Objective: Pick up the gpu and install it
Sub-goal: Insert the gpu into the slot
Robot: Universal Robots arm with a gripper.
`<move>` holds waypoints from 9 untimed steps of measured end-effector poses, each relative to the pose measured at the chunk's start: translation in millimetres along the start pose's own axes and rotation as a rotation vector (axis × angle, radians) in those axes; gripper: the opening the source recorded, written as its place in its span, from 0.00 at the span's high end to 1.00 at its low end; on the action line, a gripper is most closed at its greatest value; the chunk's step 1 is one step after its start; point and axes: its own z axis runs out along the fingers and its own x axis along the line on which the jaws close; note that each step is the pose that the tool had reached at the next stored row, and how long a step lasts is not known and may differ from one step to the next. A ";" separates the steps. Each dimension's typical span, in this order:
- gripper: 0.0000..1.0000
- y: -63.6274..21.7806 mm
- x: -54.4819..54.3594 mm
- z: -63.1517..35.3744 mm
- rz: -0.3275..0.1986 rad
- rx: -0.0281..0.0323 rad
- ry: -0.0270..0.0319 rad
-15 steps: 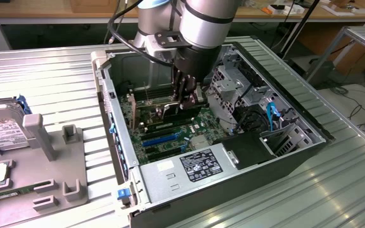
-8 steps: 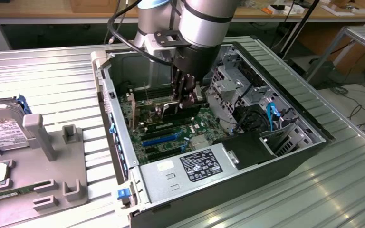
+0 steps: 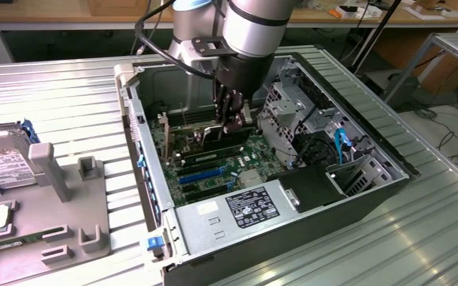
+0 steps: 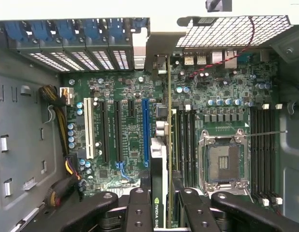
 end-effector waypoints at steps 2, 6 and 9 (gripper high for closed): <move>0.73 0.0 0.0 0.0 0.000 0.0000 0.0000; 0.73 0.0 0.0 0.0 0.000 0.0000 0.0001; 0.73 -0.1 0.0 2.3 0.000 -0.0001 0.0000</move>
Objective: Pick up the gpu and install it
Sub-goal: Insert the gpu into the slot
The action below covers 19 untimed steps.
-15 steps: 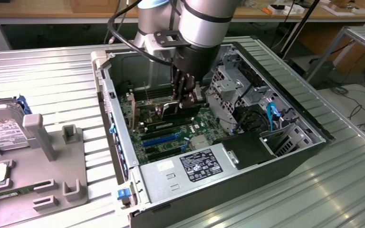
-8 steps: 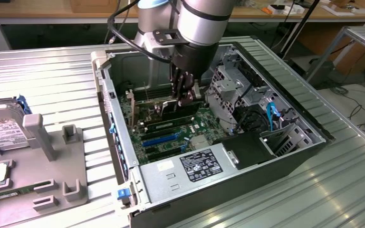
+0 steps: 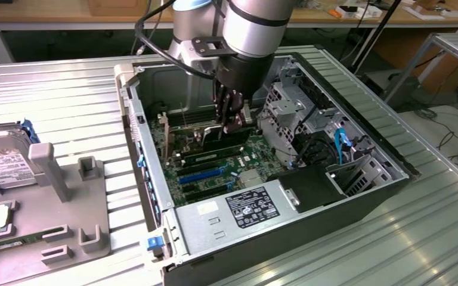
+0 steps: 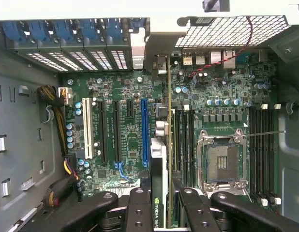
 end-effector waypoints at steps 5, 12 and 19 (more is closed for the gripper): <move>0.73 -0.4 0.5 12.3 0.000 0.0000 0.0000; 0.73 0.7 1.5 14.7 -0.012 0.0005 0.0005; 0.73 8.3 9.9 24.9 -0.051 0.0021 0.0017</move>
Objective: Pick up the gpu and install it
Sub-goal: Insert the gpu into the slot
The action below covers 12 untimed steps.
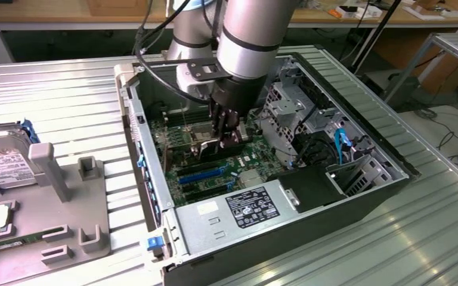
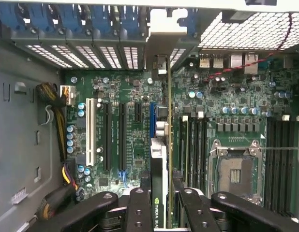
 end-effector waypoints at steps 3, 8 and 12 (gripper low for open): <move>0.73 7.8 0.1 5.9 0.000 0.0075 -0.0002; 0.73 8.4 0.2 8.4 0.000 0.0080 0.0007; 0.73 8.8 0.5 14.3 0.001 0.0080 0.0012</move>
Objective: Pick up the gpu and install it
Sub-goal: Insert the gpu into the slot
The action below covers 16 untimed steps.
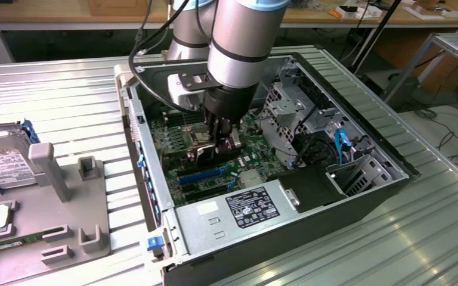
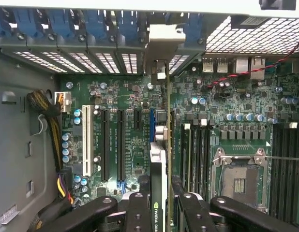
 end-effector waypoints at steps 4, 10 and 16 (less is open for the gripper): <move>0.73 2.8 0.1 2.8 0.003 -0.0001 0.0038; 0.73 2.9 0.4 10.0 0.006 0.0009 0.0085; 0.73 2.7 0.9 18.6 0.007 0.0008 0.0088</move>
